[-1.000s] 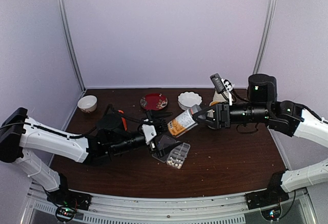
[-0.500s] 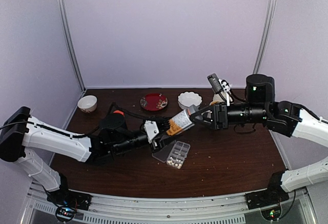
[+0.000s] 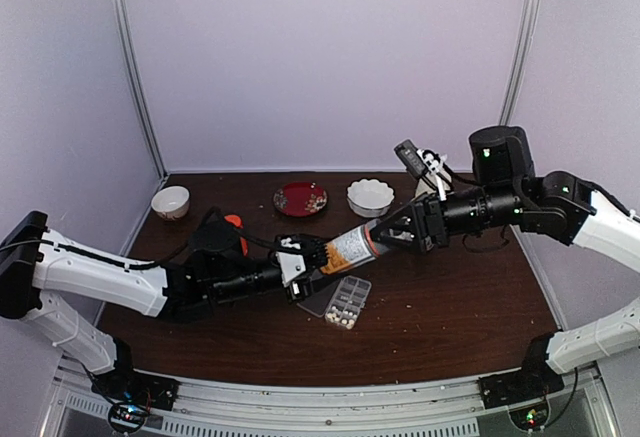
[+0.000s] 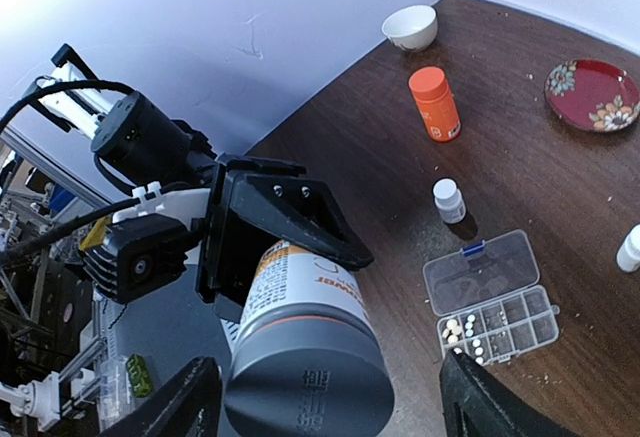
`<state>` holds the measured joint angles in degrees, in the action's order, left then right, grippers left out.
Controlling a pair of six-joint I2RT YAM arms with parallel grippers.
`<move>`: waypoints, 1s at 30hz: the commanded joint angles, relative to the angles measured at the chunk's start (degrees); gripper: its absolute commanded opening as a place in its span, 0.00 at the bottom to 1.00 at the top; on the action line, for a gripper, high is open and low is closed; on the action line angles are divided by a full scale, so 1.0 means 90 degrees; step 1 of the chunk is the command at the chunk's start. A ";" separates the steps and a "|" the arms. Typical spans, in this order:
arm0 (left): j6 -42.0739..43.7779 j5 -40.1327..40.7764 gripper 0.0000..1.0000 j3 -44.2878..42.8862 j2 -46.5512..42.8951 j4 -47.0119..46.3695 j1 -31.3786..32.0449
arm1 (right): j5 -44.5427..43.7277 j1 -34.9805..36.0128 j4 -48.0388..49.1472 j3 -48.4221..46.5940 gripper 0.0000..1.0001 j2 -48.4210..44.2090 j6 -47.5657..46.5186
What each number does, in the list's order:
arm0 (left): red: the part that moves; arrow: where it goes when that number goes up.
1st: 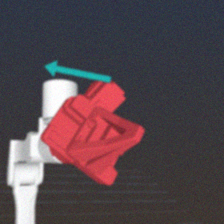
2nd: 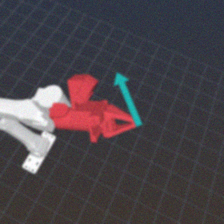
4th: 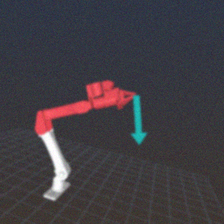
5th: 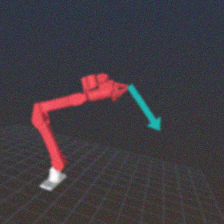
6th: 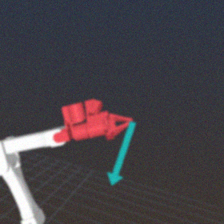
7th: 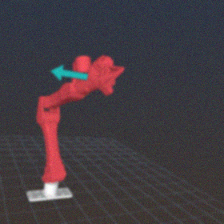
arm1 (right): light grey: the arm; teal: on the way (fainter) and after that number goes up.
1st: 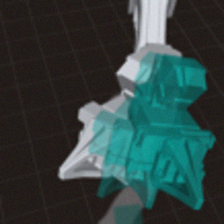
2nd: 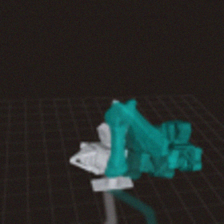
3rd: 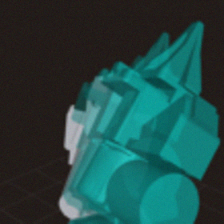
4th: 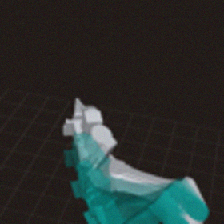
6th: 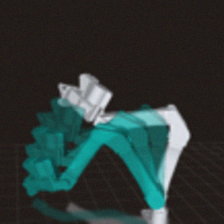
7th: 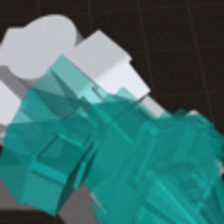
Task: Sort the pills into containers
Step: Unscrew the lid of the pill bottle.
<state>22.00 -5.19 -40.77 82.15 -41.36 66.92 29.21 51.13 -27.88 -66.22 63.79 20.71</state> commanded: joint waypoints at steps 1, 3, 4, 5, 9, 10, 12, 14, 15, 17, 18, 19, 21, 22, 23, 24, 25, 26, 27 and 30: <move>0.0308 -0.0147 0.41 0.0003 -0.0187 0.0187 0.0019 | 0.0253 0.0027 -0.0807 -0.0266 0.74 0.0200 -0.0153; 0.0323 -0.0184 0.43 -0.0077 -0.0173 0.0345 0.0026 | 0.0352 0.0023 -0.0867 -0.0293 0.66 0.0257 -0.0190; 0.0311 -0.0185 0.44 -0.0092 -0.0167 0.0361 0.0026 | 0.0394 0.0027 -0.0903 -0.0305 0.64 0.0287 -0.0223; 0.0315 -0.0193 0.44 -0.0089 -0.0172 0.0355 0.0026 | 0.0434 0.0022 -0.0942 -0.0322 0.63 0.0315 -0.0251; 0.0290 -0.0151 0.44 -0.0089 -0.0167 0.0341 0.0023 | 0.0543 0.0022 -0.1025 -0.0348 0.68 0.0390 -0.0342; 0.0281 -0.0145 0.44 -0.0089 -0.0161 0.0339 0.0021 | 0.0543 0.0023 -0.1046 -0.0348 0.71 0.0392 -0.0358; 0.0265 -0.0132 0.44 -0.0071 -0.0147 0.0321 0.0023 | 0.0541 0.0026 -0.1082 -0.0356 0.74 0.0393 -0.0408; 0.0245 -0.0140 0.44 -0.0052 -0.0143 0.0269 0.0025 | 0.0541 0.0022 -0.1133 -0.0372 0.72 0.0400 -0.0448; 0.0232 -0.0152 0.44 -0.0033 -0.0132 0.0254 0.0022 | 0.0552 0.0022 -0.1136 -0.0376 0.66 0.0407 -0.0454; 0.0213 -0.0176 0.44 -0.0049 -0.0133 0.0241 0.0023 | 0.0546 0.0023 -0.1158 -0.0394 0.54 0.0426 -0.0486; 0.0212 -0.0201 0.44 -0.0050 -0.0132 0.0236 0.0026 | 0.0529 0.0022 -0.1172 -0.0417 0.47 0.0434 -0.0514; 0.0199 -0.0214 0.44 -0.0050 -0.0133 0.0231 0.0025 | 0.0506 0.0026 -0.1187 -0.0428 0.41 0.0441 -0.0571; 0.0057 -0.0289 0.45 -0.0050 -0.0133 0.0201 0.0021 | 0.0589 0.0030 -0.1181 -0.0445 0.35 0.0442 -0.0768; -0.0054 -0.0414 0.45 -0.0050 -0.0125 0.0148 0.0014 | 0.0694 0.0043 -0.1166 -0.0439 0.34 0.0434 -0.0938; -0.0172 -0.0571 0.45 -0.0041 -0.0126 0.0090 -0.0002 | 0.0839 0.0083 -0.1139 -0.0410 0.34 0.0420 -0.1133; -0.0316 -0.0750 0.45 -0.0045 -0.0129 0.0025 -0.0015 | 0.0929 0.0156 -0.1065 -0.0357 0.34 0.0401 -0.1386; -0.0503 -0.0965 0.43 -0.0073 -0.0133 0.0005 -0.0050 | 0.0853 0.0241 -0.0977 -0.0304 0.34 0.0378 -0.1621; -0.0675 -0.1206 0.42 -0.0120 -0.0127 0.0032 -0.0089 | 0.0693 0.0330 -0.0916 -0.0262 0.34 0.0360 -0.1877; -0.0824 -0.1425 0.40 -0.0184 -0.0128 0.0098 -0.0129 | 0.0571 0.0398 -0.0875 -0.0244 0.33 0.0363 -0.2149; -0.1231 -0.1983 0.37 -0.0367 -0.0132 0.0348 -0.0223 | 0.0505 0.0450 -0.0765 -0.0213 0.28 0.0409 -0.3302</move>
<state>20.18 -11.60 -40.62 81.91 -35.29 65.56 32.45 52.58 -38.74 -68.34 67.35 8.32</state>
